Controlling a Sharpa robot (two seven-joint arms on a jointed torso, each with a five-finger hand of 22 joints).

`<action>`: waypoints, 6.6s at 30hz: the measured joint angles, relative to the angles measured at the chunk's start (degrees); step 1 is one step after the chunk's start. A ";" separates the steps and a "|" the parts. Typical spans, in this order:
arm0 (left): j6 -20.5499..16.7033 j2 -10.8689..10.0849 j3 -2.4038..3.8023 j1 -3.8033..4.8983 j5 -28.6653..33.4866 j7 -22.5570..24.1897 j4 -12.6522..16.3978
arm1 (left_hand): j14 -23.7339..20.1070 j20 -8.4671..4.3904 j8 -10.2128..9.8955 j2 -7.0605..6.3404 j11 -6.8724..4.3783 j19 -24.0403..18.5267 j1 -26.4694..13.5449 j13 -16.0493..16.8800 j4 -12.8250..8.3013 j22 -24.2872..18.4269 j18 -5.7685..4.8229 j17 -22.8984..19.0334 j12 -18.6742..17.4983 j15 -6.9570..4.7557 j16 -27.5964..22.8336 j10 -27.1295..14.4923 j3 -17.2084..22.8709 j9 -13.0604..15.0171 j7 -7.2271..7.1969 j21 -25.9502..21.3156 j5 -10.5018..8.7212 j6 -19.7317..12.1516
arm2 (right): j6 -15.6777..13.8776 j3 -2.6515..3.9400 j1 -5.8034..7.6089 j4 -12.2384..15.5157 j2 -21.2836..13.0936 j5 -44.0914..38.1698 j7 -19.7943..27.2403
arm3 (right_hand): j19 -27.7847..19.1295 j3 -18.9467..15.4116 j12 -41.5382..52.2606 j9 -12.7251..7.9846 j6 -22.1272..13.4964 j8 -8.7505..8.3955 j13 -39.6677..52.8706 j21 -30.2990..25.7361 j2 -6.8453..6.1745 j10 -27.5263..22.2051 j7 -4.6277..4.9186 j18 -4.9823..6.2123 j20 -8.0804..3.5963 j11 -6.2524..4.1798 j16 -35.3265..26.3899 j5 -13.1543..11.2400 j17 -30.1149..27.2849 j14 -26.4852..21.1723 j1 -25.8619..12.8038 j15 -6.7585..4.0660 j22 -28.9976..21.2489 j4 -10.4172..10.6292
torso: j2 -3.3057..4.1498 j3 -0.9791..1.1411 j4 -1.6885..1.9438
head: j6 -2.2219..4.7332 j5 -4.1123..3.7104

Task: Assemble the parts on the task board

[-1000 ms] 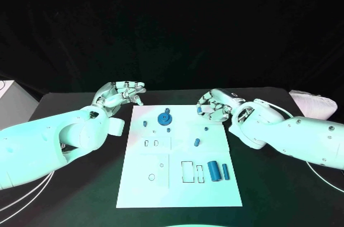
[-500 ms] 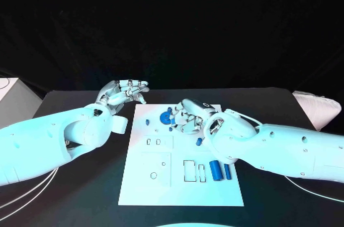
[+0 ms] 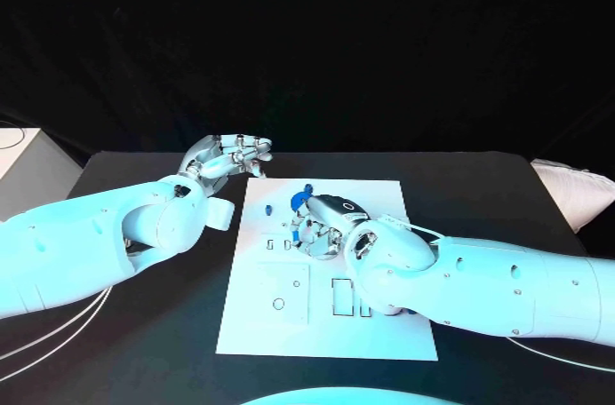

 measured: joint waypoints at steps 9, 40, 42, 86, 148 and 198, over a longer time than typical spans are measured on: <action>0.00 0.21 -0.02 0.00 -0.71 -0.74 -0.11 | 0.21 -0.37 3.43 0.22 -0.21 -0.04 -0.22 6.24 -0.04 1.80 -0.02 3.71 8.57 -0.60 6.44 -4.35 -0.34 1.26 -0.10 3.18 0.00 -1.96 | 0.64 -0.13 -1.54 -0.91 1.46 -3.60 -2.49 | 0.00 -0.01 0.00 0.00 -0.02 0.22 0.00 0.00 -0.02 0.00 -0.02 0.00 0.00 0.00 0.00 0.00 0.00 0.00 -0.61 0.00 0.00 0.00 | 0.10 0.09 -0.06 | -0.31 0.27; 0.53 0.29 -0.05 -0.02 -2.56 -2.62 -0.49 | 5.90 -0.82 9.74 0.14 -0.45 0.00 -0.76 15.92 -0.19 5.17 -0.12 18.65 24.18 -0.79 24.69 -10.01 0.47 3.14 -0.20 9.17 0.00 -5.75 | 1.35 0.09 -3.20 -2.86 3.18 -9.21 -4.10 | 0.00 -0.03 -0.66 1.80 -0.88 1.99 -0.01 0.00 -1.82 0.00 -0.13 0.01 0.00 0.00 0.00 -0.01 -0.01 0.00 -2.40 0.00 -0.02 0.00 | 0.08 0.05 -0.06 | -1.16 0.66; 0.56 0.29 -0.05 -0.02 -2.60 -2.67 -0.52 | 5.90 -0.82 9.75 0.14 -0.45 0.00 -0.76 16.09 -0.19 5.22 -0.12 18.80 24.52 -0.79 24.89 -10.01 0.47 3.15 -0.20 9.17 0.00 -5.75 | 1.36 0.09 -3.21 -2.89 3.23 -9.30 -4.14 | 0.00 -0.03 -0.84 1.79 -1.05 2.07 -0.01 0.00 -1.82 0.00 -0.20 0.00 0.00 0.00 0.00 -0.01 -0.01 0.00 -2.40 0.00 -0.01 0.00 | 0.07 0.05 -0.06 | -1.12 0.66; 1.11 0.49 -0.09 -0.03 -3.00 -3.33 -0.95 | 7.54 -0.78 10.60 -0.09 -0.41 0.44 -0.99 17.45 -0.04 6.94 -0.15 21.63 26.98 -0.79 28.15 -11.22 0.94 3.13 -0.21 10.91 0.00 -6.57 | 1.42 -0.10 -3.57 -3.13 3.14 -9.56 -5.17 | -0.01 -7.54 -3.99 -0.06 -6.05 1.51 0.01 -1.29 -3.84 -0.50 1.16 0.00 0.44 1.14 -0.22 -7.12 0.03 -0.21 -5.63 0.64 0.01 5.44 | 0.08 0.07 -0.05 | -0.70 0.37; 30.38 10.96 -1.94 4.17 -52.64 -52.37 -4.48 | 15.61 -3.36 23.72 -0.26 -3.18 20.39 -13.38 30.19 14.82 31.18 -3.28 32.79 45.08 -3.15 41.08 -6.58 -6.23 13.53 -3.47 26.03 0.00 -7.80 | -3.78 0.55 10.35 -5.33 -18.73 40.48 29.62 | -0.63 -11.01 -9.49 -1.73 -10.41 3.73 -0.01 -14.52 -2.37 -6.78 2.44 1.81 1.44 2.47 -3.01 6.21 0.00 -0.21 2.67 1.44 -0.01 7.17 | -3.10 1.29 -0.42 | -1.52 0.70; 37.57 14.52 -3.40 4.50 -55.09 -53.56 -8.41 | 15.82 -3.36 24.35 1.44 -3.40 20.37 -12.87 30.69 13.80 31.24 -3.27 32.78 45.29 -3.36 41.30 -6.82 -5.46 16.12 -3.69 26.03 0.00 -8.00 | -1.60 0.54 10.35 -7.10 -17.51 40.70 27.84 | -1.45 -11.01 -10.49 -1.78 -10.86 3.73 0.01 -16.38 -2.58 -7.99 2.49 1.80 1.44 2.45 -3.65 6.42 -0.01 -0.22 2.45 1.44 0.01 7.17 | -2.89 1.24 -0.42 | -2.98 0.23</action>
